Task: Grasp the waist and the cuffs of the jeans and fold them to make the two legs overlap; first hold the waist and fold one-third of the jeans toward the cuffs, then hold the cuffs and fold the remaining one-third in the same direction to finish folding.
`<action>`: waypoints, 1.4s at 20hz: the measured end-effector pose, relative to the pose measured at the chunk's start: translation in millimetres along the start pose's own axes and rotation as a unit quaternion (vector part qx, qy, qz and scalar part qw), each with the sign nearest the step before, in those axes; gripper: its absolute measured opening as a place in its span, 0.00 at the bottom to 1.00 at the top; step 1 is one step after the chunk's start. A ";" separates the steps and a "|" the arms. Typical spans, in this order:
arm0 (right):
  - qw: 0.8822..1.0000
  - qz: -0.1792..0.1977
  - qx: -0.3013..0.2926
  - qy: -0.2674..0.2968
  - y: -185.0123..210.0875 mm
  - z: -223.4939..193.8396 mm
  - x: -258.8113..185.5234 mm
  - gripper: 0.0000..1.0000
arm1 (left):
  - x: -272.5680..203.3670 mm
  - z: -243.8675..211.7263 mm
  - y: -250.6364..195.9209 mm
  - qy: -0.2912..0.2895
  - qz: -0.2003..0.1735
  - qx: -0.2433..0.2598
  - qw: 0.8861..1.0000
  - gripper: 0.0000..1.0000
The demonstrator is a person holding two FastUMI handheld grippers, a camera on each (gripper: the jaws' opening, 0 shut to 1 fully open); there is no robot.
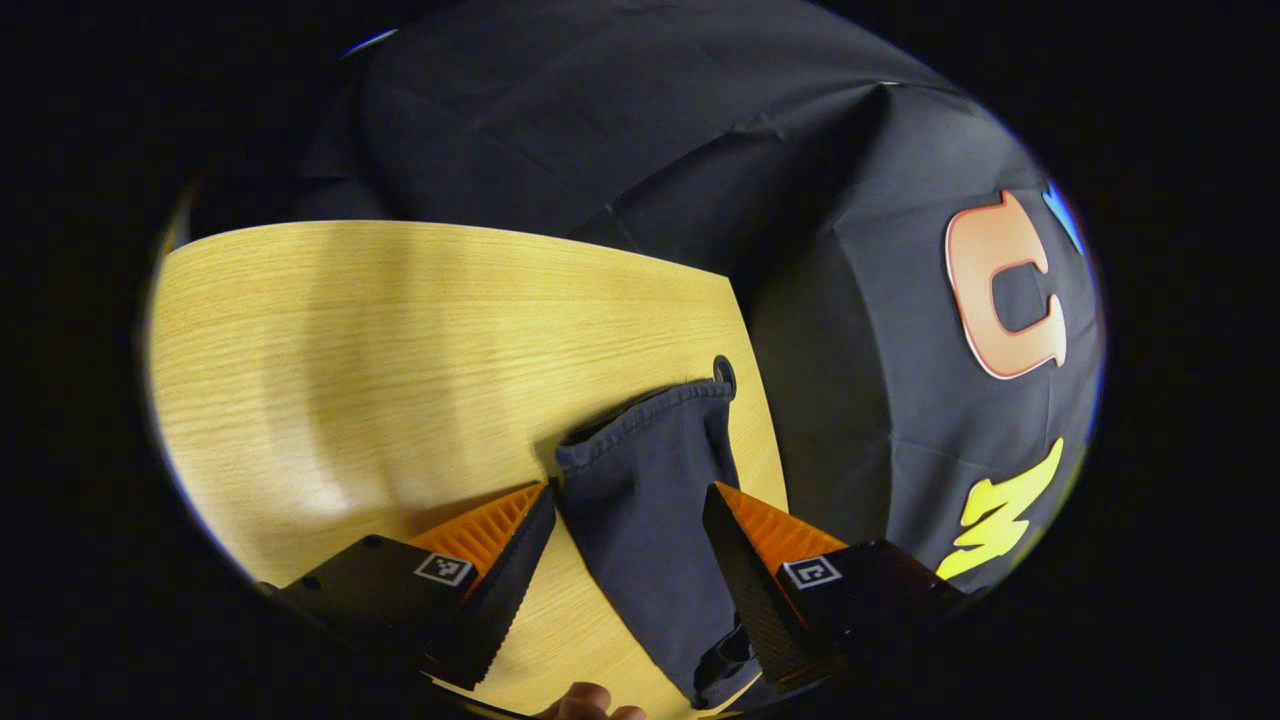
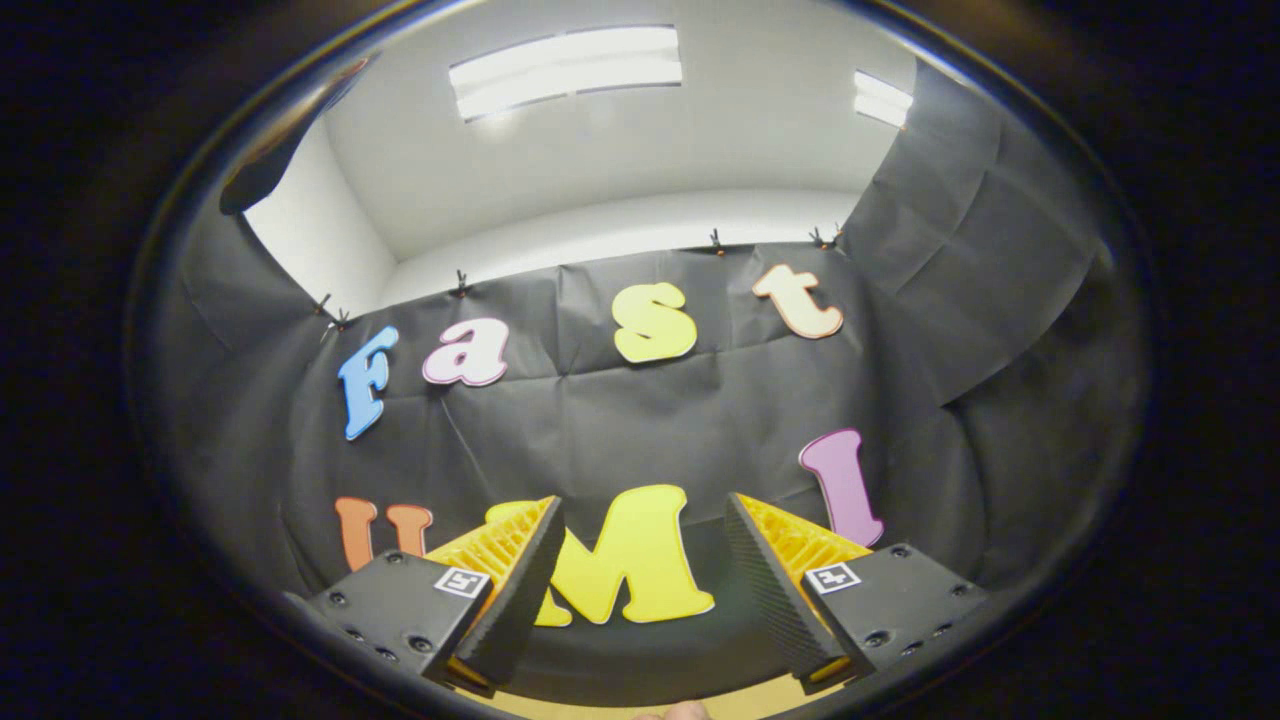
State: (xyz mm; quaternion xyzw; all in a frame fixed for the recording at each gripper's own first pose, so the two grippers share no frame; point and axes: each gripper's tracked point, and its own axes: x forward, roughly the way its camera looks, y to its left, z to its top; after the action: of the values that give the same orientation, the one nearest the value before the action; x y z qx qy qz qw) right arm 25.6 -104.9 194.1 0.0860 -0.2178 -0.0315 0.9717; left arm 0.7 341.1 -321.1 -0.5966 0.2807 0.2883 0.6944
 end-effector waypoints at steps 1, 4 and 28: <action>1.000 -0.006 -0.010 -0.007 -5.5 6.9 0.3 1.00 | 3.4 1.8 -2.3 -0.002 -0.003 -0.004 1.000 1.00; 0.998 -0.016 -0.050 -0.047 -13.2 40.0 -3.7 0.98 | 19.4 8.3 -10.7 -0.004 -0.017 -0.027 0.999 0.96; 0.979 -0.067 -0.107 -0.160 -47.0 141.3 -23.1 0.98 | 58.8 -6.7 -21.4 0.019 -0.011 -0.024 0.999 0.08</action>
State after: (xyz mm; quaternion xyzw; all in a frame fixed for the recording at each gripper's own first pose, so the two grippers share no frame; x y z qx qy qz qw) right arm -56.9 -170.5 301.8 -0.0102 -0.3593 -0.1330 0.9237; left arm 55.8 335.7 -350.8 -0.6214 0.2805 0.2763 0.6774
